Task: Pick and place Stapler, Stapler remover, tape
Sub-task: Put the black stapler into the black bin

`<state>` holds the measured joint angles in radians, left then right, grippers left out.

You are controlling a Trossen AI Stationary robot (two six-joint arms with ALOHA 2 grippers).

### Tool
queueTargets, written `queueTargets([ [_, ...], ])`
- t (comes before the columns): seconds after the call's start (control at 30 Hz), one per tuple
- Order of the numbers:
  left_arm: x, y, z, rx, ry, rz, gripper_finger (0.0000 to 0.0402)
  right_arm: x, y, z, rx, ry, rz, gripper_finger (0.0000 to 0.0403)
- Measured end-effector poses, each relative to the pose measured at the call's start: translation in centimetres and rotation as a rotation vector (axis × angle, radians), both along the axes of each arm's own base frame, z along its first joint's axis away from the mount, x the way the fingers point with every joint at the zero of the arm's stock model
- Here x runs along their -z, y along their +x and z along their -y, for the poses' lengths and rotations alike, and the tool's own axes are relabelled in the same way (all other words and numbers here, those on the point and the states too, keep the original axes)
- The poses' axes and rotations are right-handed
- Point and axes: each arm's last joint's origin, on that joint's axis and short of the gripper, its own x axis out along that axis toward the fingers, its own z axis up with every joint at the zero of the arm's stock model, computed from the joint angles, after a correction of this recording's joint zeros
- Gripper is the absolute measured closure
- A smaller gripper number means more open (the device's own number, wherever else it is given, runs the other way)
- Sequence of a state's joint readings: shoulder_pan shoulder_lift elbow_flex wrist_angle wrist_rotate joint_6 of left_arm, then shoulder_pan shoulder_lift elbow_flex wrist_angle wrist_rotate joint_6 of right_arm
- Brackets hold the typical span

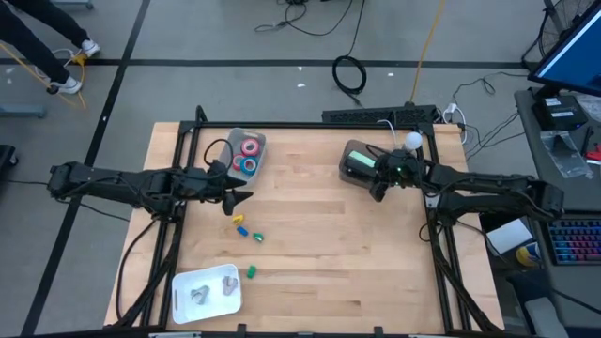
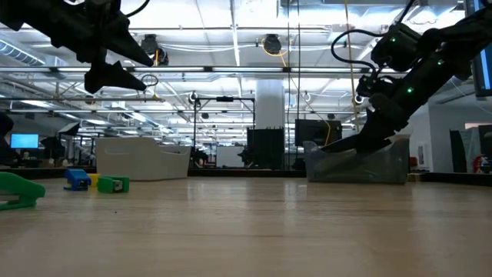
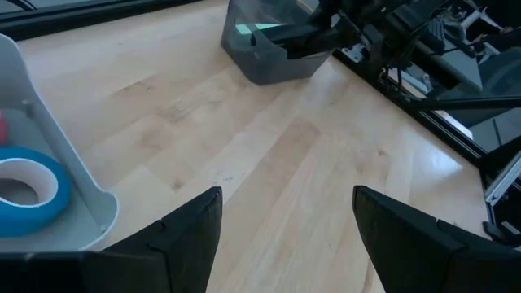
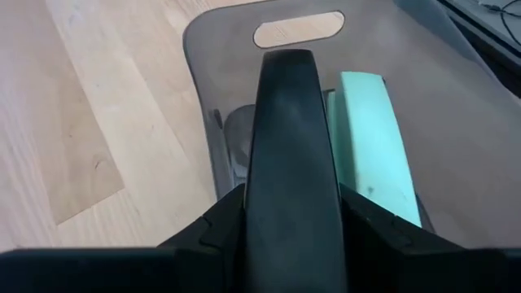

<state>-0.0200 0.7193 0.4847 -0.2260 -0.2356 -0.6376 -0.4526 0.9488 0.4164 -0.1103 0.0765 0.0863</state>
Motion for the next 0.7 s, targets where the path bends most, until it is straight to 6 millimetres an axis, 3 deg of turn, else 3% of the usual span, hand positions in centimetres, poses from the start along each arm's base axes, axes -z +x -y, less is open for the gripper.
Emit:
queueTargets([
  [0.7,0.04,-0.01,0.01,0.003,-0.001,-0.004,0.0123,0.89,0.88,0.35,-0.020,0.025,-0.012,0.0235],
])
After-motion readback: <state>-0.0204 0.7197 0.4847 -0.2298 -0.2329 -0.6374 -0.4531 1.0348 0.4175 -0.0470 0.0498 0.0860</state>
